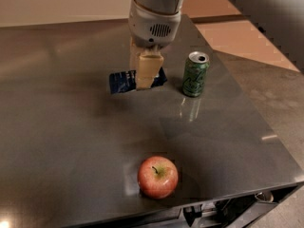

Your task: Pick rxbar blueberry

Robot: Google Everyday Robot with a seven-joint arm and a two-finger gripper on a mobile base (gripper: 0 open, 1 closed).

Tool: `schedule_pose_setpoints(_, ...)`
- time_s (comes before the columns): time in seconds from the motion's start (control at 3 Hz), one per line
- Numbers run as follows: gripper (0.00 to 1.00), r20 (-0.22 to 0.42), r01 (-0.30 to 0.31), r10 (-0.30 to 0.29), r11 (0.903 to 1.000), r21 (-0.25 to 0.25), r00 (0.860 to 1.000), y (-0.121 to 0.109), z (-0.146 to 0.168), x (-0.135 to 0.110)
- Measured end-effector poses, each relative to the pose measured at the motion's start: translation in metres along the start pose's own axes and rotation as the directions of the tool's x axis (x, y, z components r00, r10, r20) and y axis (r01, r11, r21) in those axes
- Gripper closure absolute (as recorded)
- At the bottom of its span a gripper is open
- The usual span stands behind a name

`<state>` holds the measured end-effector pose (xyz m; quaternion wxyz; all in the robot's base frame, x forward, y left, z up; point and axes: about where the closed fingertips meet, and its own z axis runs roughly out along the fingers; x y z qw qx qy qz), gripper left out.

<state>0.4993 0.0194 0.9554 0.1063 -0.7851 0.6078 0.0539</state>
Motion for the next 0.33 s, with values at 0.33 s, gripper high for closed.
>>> schedule_pose_setpoints(0.33, 1.0, 0.002, 0.0, 0.0, 1.0, 0.003, 1.0, -0.0006, -0.0011, -0.0005)
